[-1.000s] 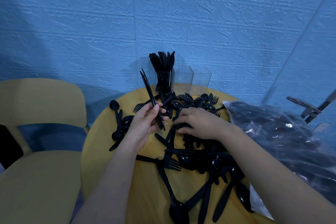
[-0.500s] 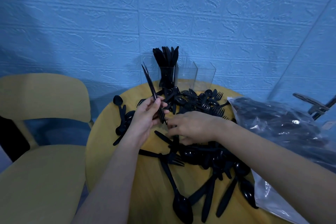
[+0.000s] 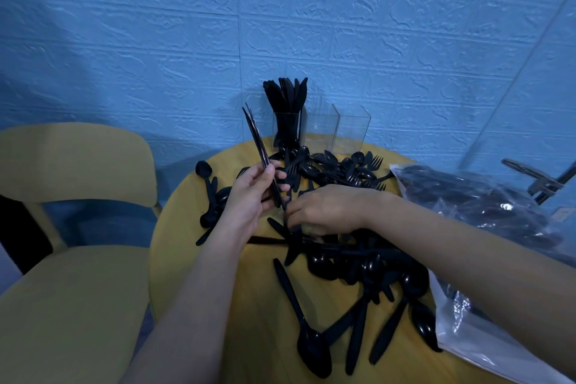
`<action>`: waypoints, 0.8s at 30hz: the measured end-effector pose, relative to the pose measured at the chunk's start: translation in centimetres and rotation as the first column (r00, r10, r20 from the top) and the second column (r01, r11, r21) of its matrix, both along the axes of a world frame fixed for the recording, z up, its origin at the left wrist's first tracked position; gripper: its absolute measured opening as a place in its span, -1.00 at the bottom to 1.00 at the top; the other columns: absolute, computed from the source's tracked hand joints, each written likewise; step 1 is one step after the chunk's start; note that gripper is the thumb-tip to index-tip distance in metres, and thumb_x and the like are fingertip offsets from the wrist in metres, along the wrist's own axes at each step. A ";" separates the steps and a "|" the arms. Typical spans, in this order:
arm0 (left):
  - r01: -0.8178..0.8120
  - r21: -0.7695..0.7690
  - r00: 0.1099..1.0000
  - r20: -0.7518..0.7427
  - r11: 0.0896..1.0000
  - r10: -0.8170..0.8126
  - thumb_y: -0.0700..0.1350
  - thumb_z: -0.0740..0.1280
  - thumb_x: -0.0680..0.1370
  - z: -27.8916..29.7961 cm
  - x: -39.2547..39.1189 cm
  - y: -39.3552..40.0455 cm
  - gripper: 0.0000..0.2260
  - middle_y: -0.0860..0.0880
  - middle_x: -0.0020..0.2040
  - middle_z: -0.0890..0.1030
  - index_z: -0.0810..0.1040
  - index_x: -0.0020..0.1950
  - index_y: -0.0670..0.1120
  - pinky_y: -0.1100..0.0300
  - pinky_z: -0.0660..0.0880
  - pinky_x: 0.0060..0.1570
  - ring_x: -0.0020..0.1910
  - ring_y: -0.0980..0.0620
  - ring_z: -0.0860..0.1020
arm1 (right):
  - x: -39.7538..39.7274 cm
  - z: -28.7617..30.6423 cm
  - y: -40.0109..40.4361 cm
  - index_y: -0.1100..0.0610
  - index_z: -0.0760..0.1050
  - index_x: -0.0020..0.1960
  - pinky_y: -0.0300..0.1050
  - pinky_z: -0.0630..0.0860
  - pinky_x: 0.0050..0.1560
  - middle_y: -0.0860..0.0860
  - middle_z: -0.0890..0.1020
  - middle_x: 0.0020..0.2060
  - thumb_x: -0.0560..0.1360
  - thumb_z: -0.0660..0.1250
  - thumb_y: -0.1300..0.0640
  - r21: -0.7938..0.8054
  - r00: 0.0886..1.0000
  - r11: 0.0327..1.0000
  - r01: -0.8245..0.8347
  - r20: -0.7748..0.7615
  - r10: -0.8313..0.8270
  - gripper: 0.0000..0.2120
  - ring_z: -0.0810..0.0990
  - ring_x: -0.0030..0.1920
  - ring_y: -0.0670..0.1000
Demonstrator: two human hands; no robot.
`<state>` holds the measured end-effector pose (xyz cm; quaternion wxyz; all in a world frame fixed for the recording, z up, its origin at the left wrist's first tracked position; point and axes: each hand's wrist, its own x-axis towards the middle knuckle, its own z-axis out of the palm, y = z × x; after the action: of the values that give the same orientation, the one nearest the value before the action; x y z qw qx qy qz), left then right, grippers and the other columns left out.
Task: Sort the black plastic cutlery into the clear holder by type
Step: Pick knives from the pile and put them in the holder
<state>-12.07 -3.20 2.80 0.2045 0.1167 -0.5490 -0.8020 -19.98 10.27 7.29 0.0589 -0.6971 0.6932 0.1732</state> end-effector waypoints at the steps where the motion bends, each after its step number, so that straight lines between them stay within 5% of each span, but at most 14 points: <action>1: -0.004 -0.008 1.000 0.001 1.000 0.004 -0.14 0.23 0.61 0.0 0.0 -0.1 -0.88 0.02 -0.20 0.60 0.56 0.01 -0.07 0.14 0.57 -0.23 -0.27 0.10 0.60 | -0.1 0.0 -0.3 0.13 0.45 0.27 -0.12 0.42 -0.03 0.01 0.46 0.23 0.56 0.20 0.18 0.005 1.000 1.000 0.001 0.015 -0.001 -0.71 0.43 0.22 0.03; 12: -0.042 0.052 0.999 -0.021 0.998 0.043 -0.15 0.22 0.61 0.3 0.2 -0.2 -0.87 -0.01 -0.20 0.58 0.55 0.03 -0.11 0.16 0.61 -0.25 -0.30 0.10 0.60 | -0.4 -0.2 -0.4 0.20 0.44 0.06 -0.24 0.20 -0.26 -0.07 0.40 -0.08 0.49 0.32 0.22 0.028 0.959 0.990 0.138 0.244 -0.141 -0.84 0.31 -0.26 -0.19; 17: -0.044 0.133 0.998 -0.047 0.990 0.051 -0.14 0.19 0.62 0.4 0.2 -0.4 -0.86 0.00 -0.22 0.58 0.53 0.04 -0.13 0.17 0.60 -0.27 -0.30 0.09 0.60 | -1.2 -0.7 1.2 0.15 0.54 0.09 -0.21 0.41 0.02 -0.02 0.56 0.01 0.52 0.31 0.23 -0.194 0.948 0.965 0.175 0.299 -0.112 -0.84 0.48 -0.04 -0.14; 20: -0.033 0.243 0.993 -0.100 0.969 0.059 -0.16 0.17 0.63 0.7 0.2 -0.6 -0.84 0.02 -0.28 0.60 0.53 0.01 -0.15 0.17 0.60 -0.29 -0.32 0.09 0.60 | -1.6 -0.3 2.5 0.16 0.60 0.07 -0.33 0.39 0.06 -0.08 0.55 -0.05 0.51 0.34 0.24 -0.402 0.919 0.873 0.278 0.374 -0.120 -0.85 0.51 -0.04 -0.13; 24: -0.024 0.302 0.988 -0.137 0.953 0.068 -0.16 0.17 0.63 0.8 0.3 -0.8 -0.83 0.04 -0.29 0.61 0.54 0.00 -0.13 0.18 0.61 -0.28 -0.31 0.11 0.61 | -1.2 0.4 3.5 0.17 0.59 0.04 -0.48 0.37 -0.08 -0.12 0.56 -0.14 0.51 0.33 0.25 -0.581 0.821 0.611 0.538 0.525 -0.224 -0.87 0.50 -0.19 -0.22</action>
<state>-11.74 -4.04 3.64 0.2430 0.1000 -0.4020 -0.8771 -21.21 13.80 7.67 -0.0364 -0.5162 0.8120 -0.2699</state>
